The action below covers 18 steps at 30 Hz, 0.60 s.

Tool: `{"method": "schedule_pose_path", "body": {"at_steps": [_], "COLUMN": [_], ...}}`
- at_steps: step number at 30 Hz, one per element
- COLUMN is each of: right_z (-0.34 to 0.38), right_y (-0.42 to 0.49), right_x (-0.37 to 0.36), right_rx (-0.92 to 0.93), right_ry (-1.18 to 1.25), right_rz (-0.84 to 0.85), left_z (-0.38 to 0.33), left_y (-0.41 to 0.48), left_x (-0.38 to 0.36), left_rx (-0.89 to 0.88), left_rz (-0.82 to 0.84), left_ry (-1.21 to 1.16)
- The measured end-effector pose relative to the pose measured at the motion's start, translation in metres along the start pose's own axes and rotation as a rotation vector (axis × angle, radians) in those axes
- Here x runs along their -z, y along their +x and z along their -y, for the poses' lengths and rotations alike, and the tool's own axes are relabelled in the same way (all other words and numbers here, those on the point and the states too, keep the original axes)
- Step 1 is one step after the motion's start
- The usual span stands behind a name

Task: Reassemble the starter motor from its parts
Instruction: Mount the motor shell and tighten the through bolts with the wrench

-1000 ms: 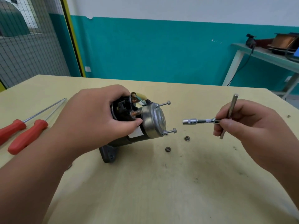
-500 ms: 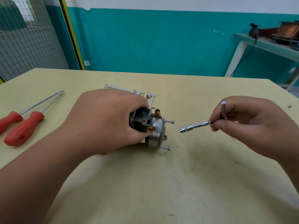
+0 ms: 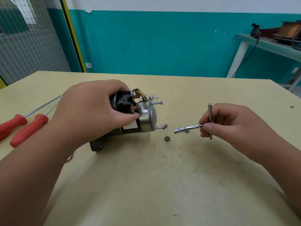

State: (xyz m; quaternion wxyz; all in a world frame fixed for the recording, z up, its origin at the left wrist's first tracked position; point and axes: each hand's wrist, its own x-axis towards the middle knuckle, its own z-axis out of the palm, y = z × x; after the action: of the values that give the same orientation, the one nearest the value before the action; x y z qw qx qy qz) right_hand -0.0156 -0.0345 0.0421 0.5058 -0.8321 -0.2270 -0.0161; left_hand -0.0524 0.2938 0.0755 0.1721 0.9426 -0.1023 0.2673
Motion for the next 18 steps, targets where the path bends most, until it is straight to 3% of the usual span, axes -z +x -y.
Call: {"method": "schedule_pose_path", "body": {"at_steps": [6, 18], "right_z": [0.001, 0.008], "right_y": [0.000, -0.003], "right_x": [-0.009, -0.017], "right_rx": [0.050, 0.060], "right_ry": [0.101, 0.130], "right_rz": [-0.126, -0.115], "left_z": [0.007, 0.001], "left_y": [0.003, 0.003], "left_x": [0.005, 0.002], "left_rx": [0.060, 0.035], "left_rz": [-0.013, 0.008], "left_ry": [-0.095, -0.045]}}
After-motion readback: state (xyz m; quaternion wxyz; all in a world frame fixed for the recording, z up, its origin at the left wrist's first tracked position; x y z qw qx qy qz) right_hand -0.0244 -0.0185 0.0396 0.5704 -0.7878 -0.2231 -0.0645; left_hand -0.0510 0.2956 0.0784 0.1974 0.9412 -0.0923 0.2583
